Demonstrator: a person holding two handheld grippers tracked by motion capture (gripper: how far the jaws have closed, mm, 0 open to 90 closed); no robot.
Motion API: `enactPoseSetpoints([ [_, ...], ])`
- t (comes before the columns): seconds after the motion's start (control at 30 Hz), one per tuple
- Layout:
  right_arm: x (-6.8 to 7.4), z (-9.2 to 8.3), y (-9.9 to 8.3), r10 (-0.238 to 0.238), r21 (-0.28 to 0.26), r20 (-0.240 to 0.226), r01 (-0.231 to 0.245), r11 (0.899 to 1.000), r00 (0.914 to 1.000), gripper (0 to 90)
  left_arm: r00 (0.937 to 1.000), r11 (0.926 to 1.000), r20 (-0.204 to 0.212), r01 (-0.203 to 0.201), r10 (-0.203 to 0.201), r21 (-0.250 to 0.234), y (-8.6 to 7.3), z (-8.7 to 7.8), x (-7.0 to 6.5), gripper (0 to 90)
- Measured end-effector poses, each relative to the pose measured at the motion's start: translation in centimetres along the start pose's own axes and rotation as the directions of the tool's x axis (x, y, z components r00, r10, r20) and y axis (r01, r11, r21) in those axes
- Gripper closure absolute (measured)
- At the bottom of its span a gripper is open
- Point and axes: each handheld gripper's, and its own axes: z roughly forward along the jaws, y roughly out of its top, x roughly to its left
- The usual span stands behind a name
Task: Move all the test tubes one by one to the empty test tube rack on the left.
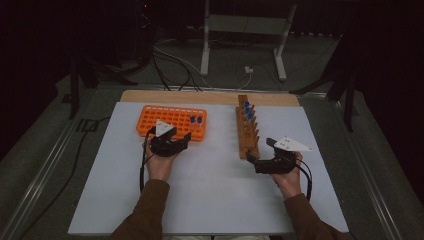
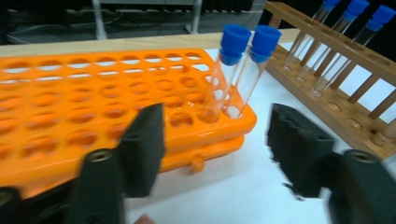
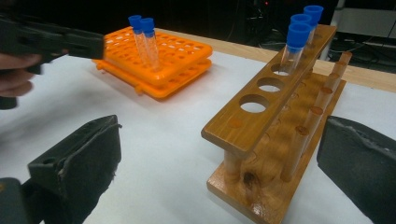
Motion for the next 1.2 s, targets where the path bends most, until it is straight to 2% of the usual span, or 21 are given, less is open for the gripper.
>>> enactPoseSetpoints([
  [0.03,0.0,0.0,0.0,0.0,-0.002,0.001,0.0,1.0,1.0,0.0,0.9998,1.0,-0.02,-0.009,0.008,-0.005,0.0,-0.6,0.1,29.2],
  [0.1,0.0,0.0,0.0,0.002,-0.001,0.001,-0.002,1.0,1.0,0.0,0.9992,0.9996,-0.035,-0.021,0.02,-0.017,-0.1,-1.8,0.3,20.3],
  [0.2,0.0,0.0,-0.1,0.005,0.002,0.001,-0.005,1.0,1.0,0.0,0.9986,0.998,-0.045,-0.031,0.028,-0.055,-0.6,-3.8,0.8,12.6],
  [0.3,0.1,0.1,-0.1,0.005,0.002,0.001,-0.005,1.0,1.0,0.0,0.998,0.9974,-0.052,-0.038,0.035,-0.061,-1.2,-5.5,1.2,3.5],
  [0.47,0.3,0.1,0.0,0.008,0.0,0.001,-0.008,1.0,1.0,0.0,0.9961,0.9969,-0.068,-0.06,0.057,-0.051,-2.7,-7.9,1.5,1.3],
  [0.57,0.2,0.0,0.1,0.034,-0.005,-0.019,-0.034,0.999,0.9992,0.0,0.9974,0.9973,-0.068,-0.029,0.025,-0.068,-3.5,-9.0,2.0,1.1],
  [0.73,0.3,-0.5,0.8,0.03,-0.023,-0.008,-0.03,0.999,0.9995,0.0,0.9964,0.9948,-0.084,-0.01,0.002,-0.102,-3.8,-10.0,2.2,0.6],
  [0.9,-0.2,-1.0,2.2,0.021,-0.039,0.007,-0.021,0.999,0.9997,0.0,0.9956,0.9922,-0.093,-0.022,0.01,-0.123,-3.8,-10.6,1.9,0.6],
  [1.0,-0.7,-0.5,3.5,0.003,-0.047,0.027,-0.002,0.999,0.9996,0.0,0.9955,0.9927,-0.095,-0.021,0.01,-0.119,-3.9,-10.4,1.7,0.6],
  [1.07,-1.2,0.1,4.4,-0.003,-0.058,0.044,0.005,0.998,0.999,0.0,0.9949,0.9927,-0.1,-0.006,-0.007,-0.12,-3.9,-10.2,1.8,0.6],
  [1.13,-1.8,0.9,5.1,-0.001,-0.048,0.067,0.005,0.999,0.9978,0.0,0.9954,0.9925,-0.094,0.005,-0.016,-0.122,-4.0,-9.9,1.8,0.6],
  [1.2,-2.4,1.9,5.5,0.003,-0.035,0.084,0.0,0.999,0.9965,2.9,0.9945,0.9948,-0.104,-0.004,-0.006,-0.102,-4.1,-9.7,1.8,0.6],
])
